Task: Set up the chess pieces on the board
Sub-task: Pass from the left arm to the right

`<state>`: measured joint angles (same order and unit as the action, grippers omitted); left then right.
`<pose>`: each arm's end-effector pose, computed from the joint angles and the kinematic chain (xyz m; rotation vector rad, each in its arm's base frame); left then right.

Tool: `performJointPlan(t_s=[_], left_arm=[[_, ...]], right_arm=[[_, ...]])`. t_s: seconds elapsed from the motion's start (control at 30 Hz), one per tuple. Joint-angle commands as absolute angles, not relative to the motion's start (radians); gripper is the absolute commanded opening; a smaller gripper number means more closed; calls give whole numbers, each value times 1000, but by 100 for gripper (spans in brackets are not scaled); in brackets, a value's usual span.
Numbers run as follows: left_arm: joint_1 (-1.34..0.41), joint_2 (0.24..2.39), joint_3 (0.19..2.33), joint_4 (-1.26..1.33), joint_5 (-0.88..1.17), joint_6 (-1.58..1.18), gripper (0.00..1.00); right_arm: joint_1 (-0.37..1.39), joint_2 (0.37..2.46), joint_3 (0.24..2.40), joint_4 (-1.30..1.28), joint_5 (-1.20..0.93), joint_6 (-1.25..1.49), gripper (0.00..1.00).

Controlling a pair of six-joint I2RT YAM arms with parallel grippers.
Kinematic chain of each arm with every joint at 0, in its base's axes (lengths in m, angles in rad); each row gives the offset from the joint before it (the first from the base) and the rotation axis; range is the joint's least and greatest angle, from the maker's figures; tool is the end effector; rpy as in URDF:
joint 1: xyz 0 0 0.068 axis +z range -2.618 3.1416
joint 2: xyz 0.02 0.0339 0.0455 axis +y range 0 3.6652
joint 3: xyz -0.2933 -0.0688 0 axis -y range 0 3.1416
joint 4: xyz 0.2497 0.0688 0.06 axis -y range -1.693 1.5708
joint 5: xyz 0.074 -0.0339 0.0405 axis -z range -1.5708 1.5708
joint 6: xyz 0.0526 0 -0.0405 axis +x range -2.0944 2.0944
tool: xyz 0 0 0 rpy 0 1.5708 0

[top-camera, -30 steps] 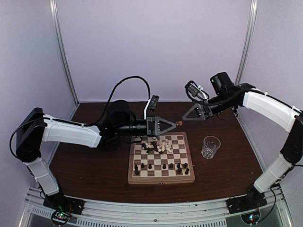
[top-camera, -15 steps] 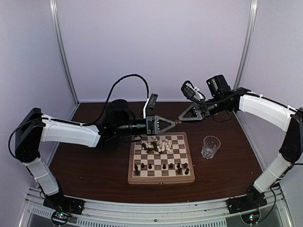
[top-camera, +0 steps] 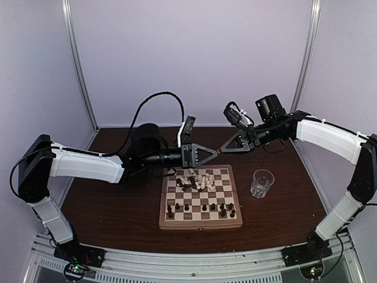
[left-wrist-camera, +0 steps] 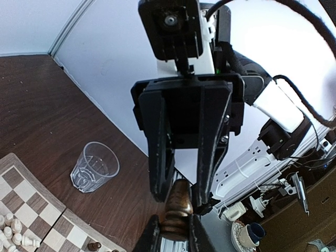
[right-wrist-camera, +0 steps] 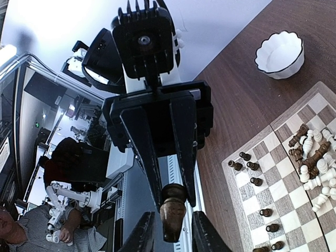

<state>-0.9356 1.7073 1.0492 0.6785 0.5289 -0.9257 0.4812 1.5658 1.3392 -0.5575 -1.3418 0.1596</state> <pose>0.2240 -0.3486 0.3013 0.5134 1.8225 -1.7890 0.2743 0.2010 0.3485 -1.0352 1.9935 1.8860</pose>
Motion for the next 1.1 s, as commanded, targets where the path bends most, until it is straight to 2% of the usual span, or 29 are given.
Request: performJointPlan(t_s=[0.0, 0.1, 0.27, 0.37, 0.43, 0.5, 0.63, 0.77, 0.9, 1.07], left_arm=[[-929, 1699, 1057, 705, 514, -904, 9], [-928, 1702, 1055, 706, 509, -900, 10], [-929, 1709, 1057, 702, 511, -898, 11], [-930, 1706, 1057, 675, 502, -888, 24], [-929, 1691, 1051, 638, 486, -866, 35], [-926, 1656, 1042, 560, 466, -814, 43], [-906, 1522, 1022, 324, 425, -653, 49], [-888, 1376, 990, 98, 331, -543, 51], [-885, 1164, 868, 30, 91, -539, 52], [-878, 1004, 828, -105, -117, -494, 55]], right_arm=[[492, 1568, 1321, -529, -1365, 166, 25], [495, 1569, 1323, -525, -1364, 175, 26], [495, 1571, 1331, -519, -1362, 173, 11], [495, 1574, 1347, -530, -1360, 159, 2], [496, 1580, 1389, -609, -1338, 99, 1], [500, 1597, 1470, -779, -1258, -54, 0], [557, 1622, 1616, -1022, -1026, -289, 0], [662, 1642, 1664, -1101, -792, -411, 0], [791, 1686, 1699, -1145, -547, -520, 0], [914, 1784, 1772, -1174, -430, -555, 0]])
